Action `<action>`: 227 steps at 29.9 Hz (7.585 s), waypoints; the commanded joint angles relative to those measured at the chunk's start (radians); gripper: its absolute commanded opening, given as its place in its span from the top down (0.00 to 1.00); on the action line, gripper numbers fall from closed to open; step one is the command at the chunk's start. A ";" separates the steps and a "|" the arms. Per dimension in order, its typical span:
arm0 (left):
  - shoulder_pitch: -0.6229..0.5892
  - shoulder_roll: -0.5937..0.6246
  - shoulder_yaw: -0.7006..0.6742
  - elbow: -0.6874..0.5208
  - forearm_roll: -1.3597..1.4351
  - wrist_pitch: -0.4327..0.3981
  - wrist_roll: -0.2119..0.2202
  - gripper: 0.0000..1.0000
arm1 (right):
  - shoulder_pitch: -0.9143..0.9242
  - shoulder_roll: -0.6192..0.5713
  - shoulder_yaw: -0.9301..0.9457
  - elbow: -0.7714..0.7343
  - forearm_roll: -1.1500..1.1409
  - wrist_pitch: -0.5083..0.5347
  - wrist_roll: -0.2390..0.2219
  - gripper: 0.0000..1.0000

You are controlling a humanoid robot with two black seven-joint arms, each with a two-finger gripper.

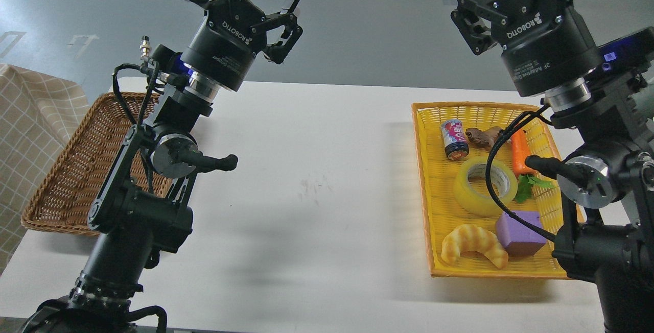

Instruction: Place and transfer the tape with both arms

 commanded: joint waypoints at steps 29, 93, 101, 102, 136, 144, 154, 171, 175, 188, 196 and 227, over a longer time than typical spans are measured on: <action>-0.015 0.000 0.000 0.008 -0.002 0.001 0.012 0.02 | 0.003 -0.175 -0.008 0.000 -0.147 0.002 0.000 0.00; -0.003 0.000 -0.002 0.012 0.000 0.003 0.003 0.02 | -0.218 -0.729 -0.209 -0.259 -0.965 0.003 0.233 0.01; -0.004 0.000 -0.002 0.011 0.000 0.003 0.003 0.02 | -0.206 -0.683 -0.261 -0.348 -1.028 -0.003 0.235 0.02; -0.004 0.000 -0.002 0.012 0.000 0.003 0.003 0.02 | -0.198 -0.678 -0.280 -0.362 -1.031 -0.003 0.235 0.02; -0.013 0.000 -0.003 0.018 -0.005 0.001 0.003 0.02 | -0.041 -0.594 -0.539 -0.601 -1.074 -0.058 0.233 0.29; -0.015 0.000 -0.002 0.025 -0.006 0.006 0.011 0.02 | -0.040 -0.578 -0.551 -0.621 -1.074 -0.058 0.233 0.28; -0.021 0.000 -0.003 0.032 -0.006 0.008 0.012 0.02 | -0.032 -0.578 -0.573 -0.629 -1.074 -0.058 0.235 0.28; -0.020 0.000 -0.003 0.037 -0.005 0.008 0.012 0.02 | -0.038 -0.566 -0.574 -0.651 -1.071 -0.112 0.233 0.44; -0.020 0.000 -0.003 0.037 -0.005 0.008 0.011 0.02 | -0.038 -0.554 -0.588 -0.660 -1.072 -0.117 0.233 0.46; -0.020 0.000 -0.002 0.037 -0.005 0.012 0.012 0.02 | -0.041 -0.552 -0.594 -0.663 -1.069 -0.133 0.236 0.52; -0.021 0.000 -0.002 0.038 -0.005 0.012 0.012 0.02 | -0.044 -0.557 -0.594 -0.661 -1.065 -0.133 0.252 0.51; -0.020 0.000 -0.002 0.038 -0.005 0.014 0.014 0.02 | -0.072 -0.621 -0.594 -0.641 -1.054 -0.118 0.339 0.86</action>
